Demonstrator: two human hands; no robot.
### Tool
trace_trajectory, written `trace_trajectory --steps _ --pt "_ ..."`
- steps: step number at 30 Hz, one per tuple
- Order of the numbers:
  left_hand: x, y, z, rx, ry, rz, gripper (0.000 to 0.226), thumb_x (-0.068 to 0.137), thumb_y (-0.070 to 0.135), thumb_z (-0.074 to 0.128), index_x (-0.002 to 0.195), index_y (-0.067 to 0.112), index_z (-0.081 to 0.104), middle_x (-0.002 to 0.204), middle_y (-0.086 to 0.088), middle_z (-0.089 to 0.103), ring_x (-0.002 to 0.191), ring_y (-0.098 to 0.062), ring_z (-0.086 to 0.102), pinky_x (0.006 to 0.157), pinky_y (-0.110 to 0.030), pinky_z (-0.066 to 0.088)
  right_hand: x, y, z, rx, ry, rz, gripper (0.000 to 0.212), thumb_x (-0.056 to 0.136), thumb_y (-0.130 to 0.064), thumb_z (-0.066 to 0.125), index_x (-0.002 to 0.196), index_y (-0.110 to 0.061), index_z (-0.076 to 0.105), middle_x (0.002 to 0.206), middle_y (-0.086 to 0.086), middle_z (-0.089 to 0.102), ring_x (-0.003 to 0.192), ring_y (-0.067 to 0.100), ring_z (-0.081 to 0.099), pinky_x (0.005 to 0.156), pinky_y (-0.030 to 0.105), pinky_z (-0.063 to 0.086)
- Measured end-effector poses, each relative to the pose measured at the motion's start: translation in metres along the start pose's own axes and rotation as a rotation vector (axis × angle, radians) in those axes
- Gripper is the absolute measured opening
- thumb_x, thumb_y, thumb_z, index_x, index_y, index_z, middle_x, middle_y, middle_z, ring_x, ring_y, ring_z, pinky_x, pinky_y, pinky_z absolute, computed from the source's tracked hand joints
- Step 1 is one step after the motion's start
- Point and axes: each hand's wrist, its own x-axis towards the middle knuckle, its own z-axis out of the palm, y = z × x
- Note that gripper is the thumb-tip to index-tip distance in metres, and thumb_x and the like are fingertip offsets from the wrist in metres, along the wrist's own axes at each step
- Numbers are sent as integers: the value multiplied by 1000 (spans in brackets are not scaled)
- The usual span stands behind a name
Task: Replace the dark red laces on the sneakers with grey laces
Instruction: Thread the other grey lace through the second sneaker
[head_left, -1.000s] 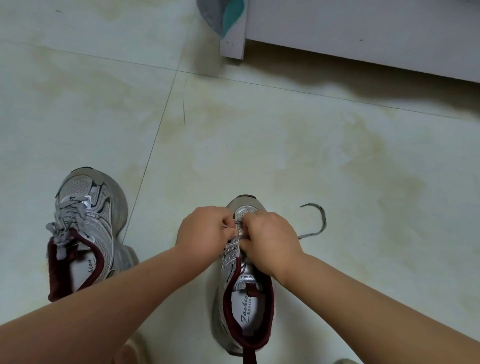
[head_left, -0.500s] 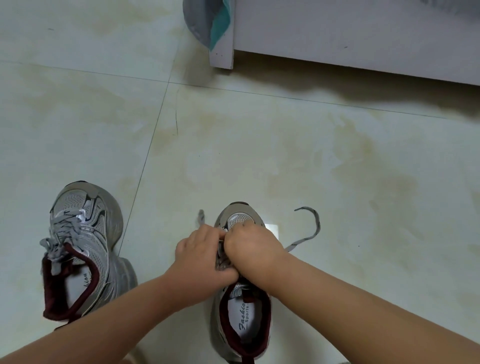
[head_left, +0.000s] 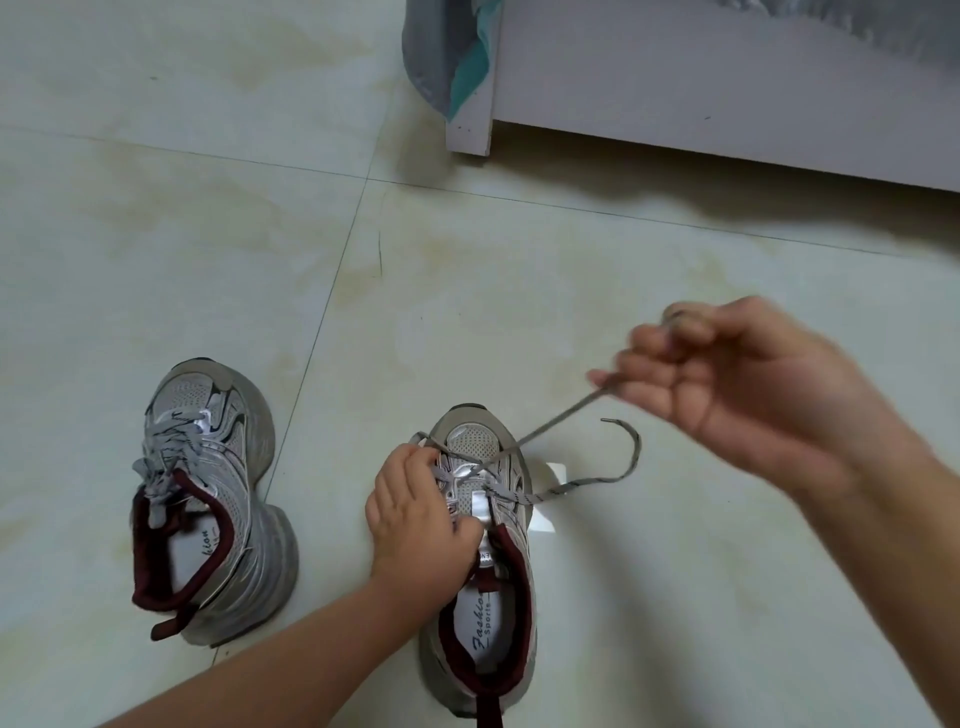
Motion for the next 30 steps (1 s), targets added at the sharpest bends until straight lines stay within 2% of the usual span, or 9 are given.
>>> trace_trajectory --steps 3,5,7,9,11,16,21,25,30 --pt "-1 2 -1 37 16 -38 74 55 29 46 126 6 43 134 -10 37 125 -29 35 101 -42 27 -5 -19 -5 -97 280 -51 21 65 -11 46 49 -18 35 49 -1 32 42 12 24 46 21 37" --pt "0 2 -2 93 60 18 74 50 27 53 121 6 48 128 -14 46 118 -32 44 95 -45 36 2 0 -7 -786 458 37 31 85 -9 42 58 -20 33 54 2 32 42 12 28 43 24 29" --pt "3 1 -5 135 80 120 75 49 27 56 121 9 46 127 -13 51 118 -25 41 95 -40 34 10 44 -9 -1286 405 107 17 93 -26 48 77 -20 49 71 5 50 59 15 48 55 26 38" --pt "7 1 -9 179 55 247 74 54 28 50 126 13 43 134 -7 49 122 -18 34 94 -34 23 14 89 -6 -1436 264 250 33 89 -47 50 112 -23 52 101 6 63 91 22 58 75 29 43" --pt "12 0 -12 226 6 348 70 58 31 40 127 16 47 136 -2 50 128 -15 32 96 -36 19 18 120 -3 -1593 132 315 44 90 -49 49 123 -20 46 114 6 62 105 25 57 78 30 42" --pt "17 -1 -13 260 -66 390 59 60 35 38 112 19 61 123 5 62 121 -11 38 94 -36 21 30 137 6 -1893 62 195 32 97 -31 39 69 -16 36 102 11 62 86 31 54 65 29 31" --pt "15 -3 -12 232 -49 319 59 60 31 46 117 24 60 128 11 57 122 -9 47 94 -33 20 28 118 15 -1620 -63 286 39 97 -20 40 59 -16 34 68 8 44 64 20 44 58 26 32" --pt "16 -7 -12 206 -68 254 62 78 35 41 140 32 32 149 19 26 140 -3 16 105 -31 0 6 64 36 -1047 -53 205 41 93 -12 45 54 -16 35 44 -7 30 38 6 23 40 18 22" --pt "16 -2 -23 162 -152 238 57 87 28 47 141 32 28 153 16 17 142 -4 6 112 -35 1 -19 67 39 -1153 7 227 37 94 -23 49 60 -14 40 52 -4 39 48 12 35 46 18 34"
